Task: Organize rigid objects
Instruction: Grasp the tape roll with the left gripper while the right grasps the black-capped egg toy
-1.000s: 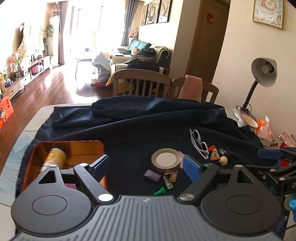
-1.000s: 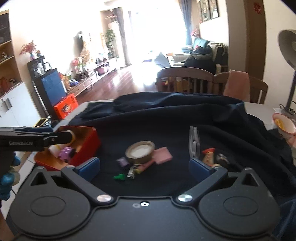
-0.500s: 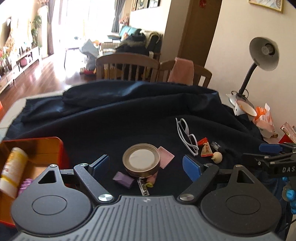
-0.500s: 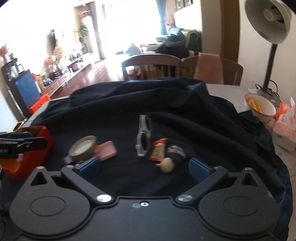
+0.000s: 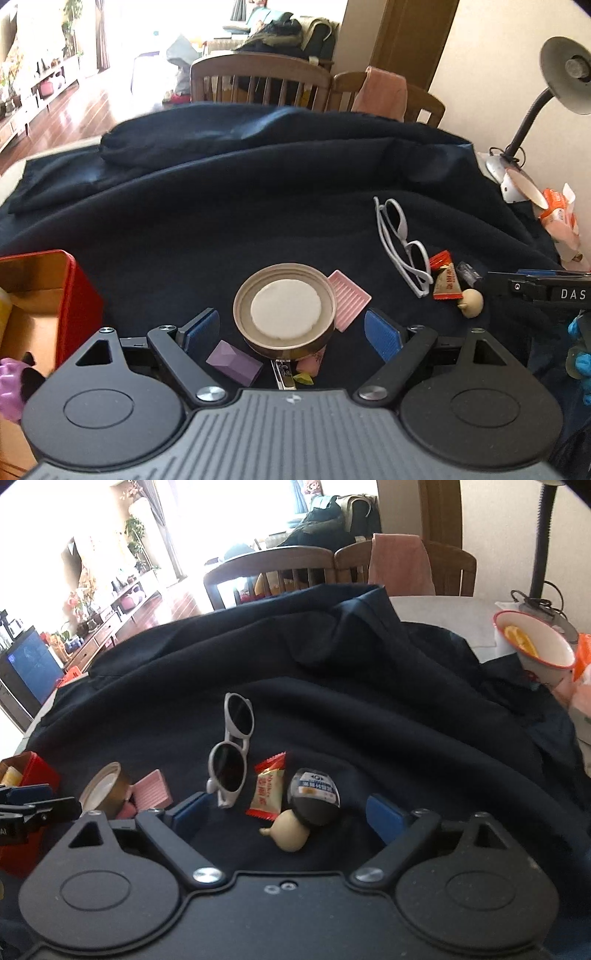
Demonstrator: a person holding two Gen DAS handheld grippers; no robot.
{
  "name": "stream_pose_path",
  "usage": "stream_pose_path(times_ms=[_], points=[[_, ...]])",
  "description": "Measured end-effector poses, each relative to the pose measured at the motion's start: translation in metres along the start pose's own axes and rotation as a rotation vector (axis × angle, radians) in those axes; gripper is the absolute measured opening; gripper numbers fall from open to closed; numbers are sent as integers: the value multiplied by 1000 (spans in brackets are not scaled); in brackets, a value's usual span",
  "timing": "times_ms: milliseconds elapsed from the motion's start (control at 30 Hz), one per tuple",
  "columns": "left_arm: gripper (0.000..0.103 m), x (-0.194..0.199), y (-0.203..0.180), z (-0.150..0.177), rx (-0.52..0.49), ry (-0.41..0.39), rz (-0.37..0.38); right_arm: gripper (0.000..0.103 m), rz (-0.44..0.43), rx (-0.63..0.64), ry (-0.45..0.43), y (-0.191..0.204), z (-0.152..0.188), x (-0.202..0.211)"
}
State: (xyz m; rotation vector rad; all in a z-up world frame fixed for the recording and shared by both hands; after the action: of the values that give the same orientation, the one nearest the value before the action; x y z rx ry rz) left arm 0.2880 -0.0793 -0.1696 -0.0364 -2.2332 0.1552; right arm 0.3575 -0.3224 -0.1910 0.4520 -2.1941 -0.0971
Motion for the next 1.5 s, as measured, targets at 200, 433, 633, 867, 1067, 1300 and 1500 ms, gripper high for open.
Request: stream_pose_path(times_ms=[200, 433, 633, 867, 1067, 1300, 1500], points=[[86, -18, 4, -2, 39, 34, 7, 78, -31, -28, 30, -6, -3, -17], [86, -32, 8, -1, 35, 59, 4, 73, -38, -68, 45, -18, -5, -28], [86, -41, 10, -1, 38, 73, 14, 66, -62, -104, 56, -25, -4, -35], [86, -51, 12, -1, 25, 82, -8, 51, -50, -71, 44, -22, -2, -33], [80, -51, 13, -1, 17, 72, -17, 39, -19, -48, 40, -22, -2, -31], [77, -48, 11, -2, -12, 66, -33, 37, 2, -37, 33, -19, 1, -29], [77, -39, 9, -1, -33, 53, -49, 37, 21, -35, 11, -17, 1, -18]])
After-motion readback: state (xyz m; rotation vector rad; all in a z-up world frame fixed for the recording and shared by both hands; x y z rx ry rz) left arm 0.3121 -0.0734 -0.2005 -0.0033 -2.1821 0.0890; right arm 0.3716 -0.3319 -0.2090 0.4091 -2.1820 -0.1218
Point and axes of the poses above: each gripper's, at about its wrist camera, not at the fingertips, and x roughly against the way its jaws point, y to its left, z to its underside, the point moved 5 cm from there along -x, roughly the way its jaws point, and after that the axes turned 3 degrees about -x, right-handed, at the moved point
